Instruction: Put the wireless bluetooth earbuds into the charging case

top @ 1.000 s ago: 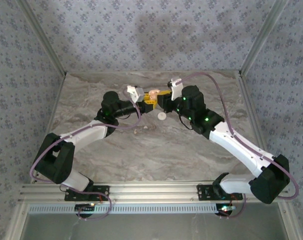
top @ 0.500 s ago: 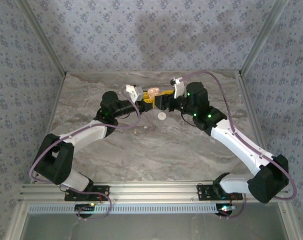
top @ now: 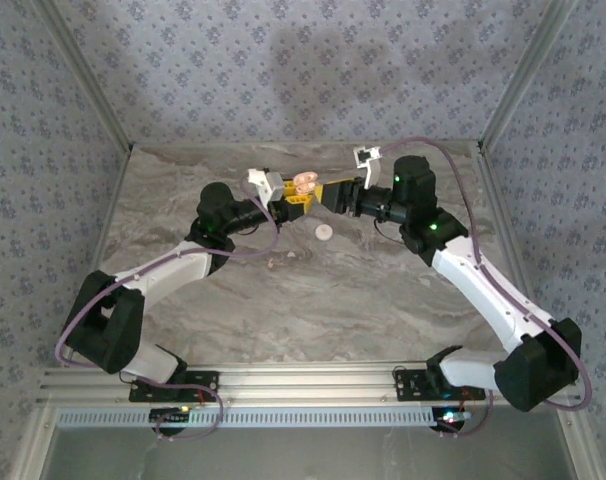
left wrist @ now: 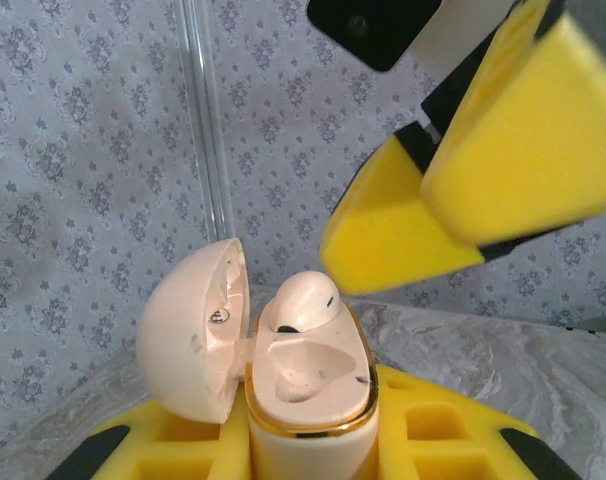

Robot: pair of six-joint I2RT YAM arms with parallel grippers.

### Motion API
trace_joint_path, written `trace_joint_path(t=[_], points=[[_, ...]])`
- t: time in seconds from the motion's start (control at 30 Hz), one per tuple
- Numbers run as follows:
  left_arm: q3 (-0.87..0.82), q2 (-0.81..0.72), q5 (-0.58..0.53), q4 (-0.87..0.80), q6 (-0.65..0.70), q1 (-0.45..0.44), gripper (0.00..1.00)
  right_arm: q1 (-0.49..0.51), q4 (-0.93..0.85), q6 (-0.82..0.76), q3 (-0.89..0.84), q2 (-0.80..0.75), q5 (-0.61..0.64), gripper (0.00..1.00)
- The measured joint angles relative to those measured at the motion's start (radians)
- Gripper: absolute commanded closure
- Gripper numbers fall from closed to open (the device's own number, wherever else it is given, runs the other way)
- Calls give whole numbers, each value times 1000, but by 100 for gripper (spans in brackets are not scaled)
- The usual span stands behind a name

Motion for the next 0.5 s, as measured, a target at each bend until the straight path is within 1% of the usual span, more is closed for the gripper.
trace_joint_path(t=[0.1, 0.2, 0.33, 0.5], points=[[-17, -6, 0, -2, 3, 0, 81, -6, 3, 6, 0, -13, -12, 48], [-43, -19, 0, -11, 3, 6, 81, -8, -14, 6, 2, -18, -10, 51], [-107, -54, -2, -27, -6, 36, 81, 7, -150, -17, 49, -3, 39, 54], [-188, -112, -24, -79, -57, 105, 81, 57, -323, -52, 146, 77, 127, 56]])
